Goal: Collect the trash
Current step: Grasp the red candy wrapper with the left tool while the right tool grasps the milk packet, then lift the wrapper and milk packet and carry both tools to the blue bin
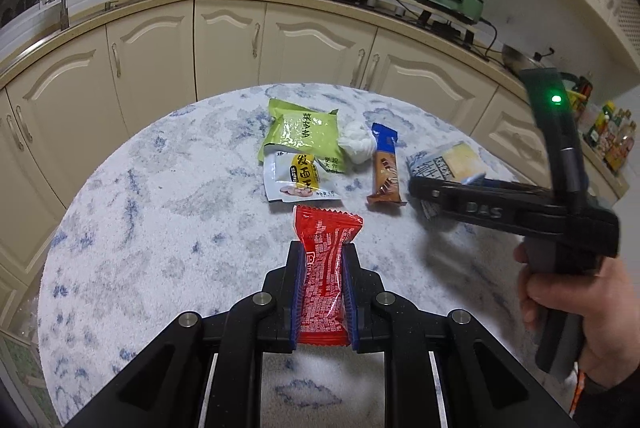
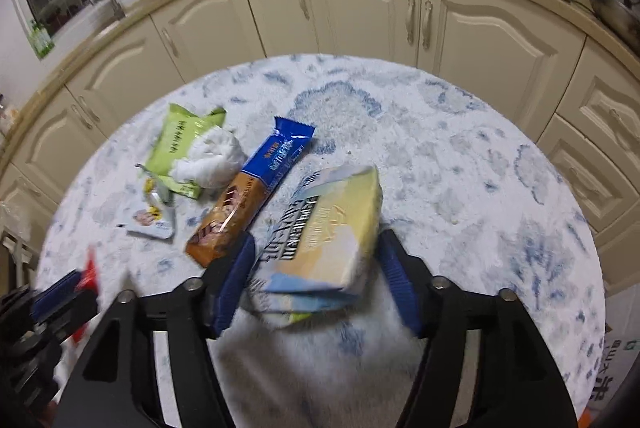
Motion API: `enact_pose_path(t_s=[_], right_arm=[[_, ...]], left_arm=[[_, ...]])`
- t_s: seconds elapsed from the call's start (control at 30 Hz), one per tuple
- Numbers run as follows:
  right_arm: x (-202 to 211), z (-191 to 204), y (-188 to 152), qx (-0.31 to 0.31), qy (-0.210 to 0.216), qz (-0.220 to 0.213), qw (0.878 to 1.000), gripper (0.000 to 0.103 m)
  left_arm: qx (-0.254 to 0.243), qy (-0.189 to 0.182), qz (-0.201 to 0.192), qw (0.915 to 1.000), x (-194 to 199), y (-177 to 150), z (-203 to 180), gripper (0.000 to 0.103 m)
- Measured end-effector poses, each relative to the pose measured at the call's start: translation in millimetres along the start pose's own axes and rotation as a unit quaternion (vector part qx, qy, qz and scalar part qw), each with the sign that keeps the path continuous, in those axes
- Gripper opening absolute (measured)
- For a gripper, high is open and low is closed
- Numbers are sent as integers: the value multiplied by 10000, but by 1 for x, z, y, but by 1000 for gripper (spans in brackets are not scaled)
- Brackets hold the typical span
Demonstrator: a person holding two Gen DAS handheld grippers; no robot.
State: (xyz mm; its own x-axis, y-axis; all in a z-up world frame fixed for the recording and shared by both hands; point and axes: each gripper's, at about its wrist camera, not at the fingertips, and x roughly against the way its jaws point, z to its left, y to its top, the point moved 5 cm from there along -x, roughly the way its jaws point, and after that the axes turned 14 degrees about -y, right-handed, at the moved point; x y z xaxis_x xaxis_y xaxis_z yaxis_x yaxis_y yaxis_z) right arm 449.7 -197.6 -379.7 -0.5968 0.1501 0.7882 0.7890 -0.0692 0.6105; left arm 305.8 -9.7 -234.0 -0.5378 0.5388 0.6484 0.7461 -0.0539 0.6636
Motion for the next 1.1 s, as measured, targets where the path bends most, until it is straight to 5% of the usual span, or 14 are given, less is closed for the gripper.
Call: enact_pose_path(t_s=[0.07,0.23,0.5,1.1], right_arm=[[-3,11,-1,437,-361,-106,9983,71],[6,16,-8,657,-273,-143,9974,44],[32,-4,-29,143,540,-150,9983,32],[74,-29,-40,-195,796,-425,9957,30]], left_arm=[[-2,13,-11,10000,4,0,-2,14],[-22,56,-49,10000,14,0,-4,14],[-60,23,-82,9999,22,-3,-11,14],[-309,-93,-253,9992,40,-1,-49,14]])
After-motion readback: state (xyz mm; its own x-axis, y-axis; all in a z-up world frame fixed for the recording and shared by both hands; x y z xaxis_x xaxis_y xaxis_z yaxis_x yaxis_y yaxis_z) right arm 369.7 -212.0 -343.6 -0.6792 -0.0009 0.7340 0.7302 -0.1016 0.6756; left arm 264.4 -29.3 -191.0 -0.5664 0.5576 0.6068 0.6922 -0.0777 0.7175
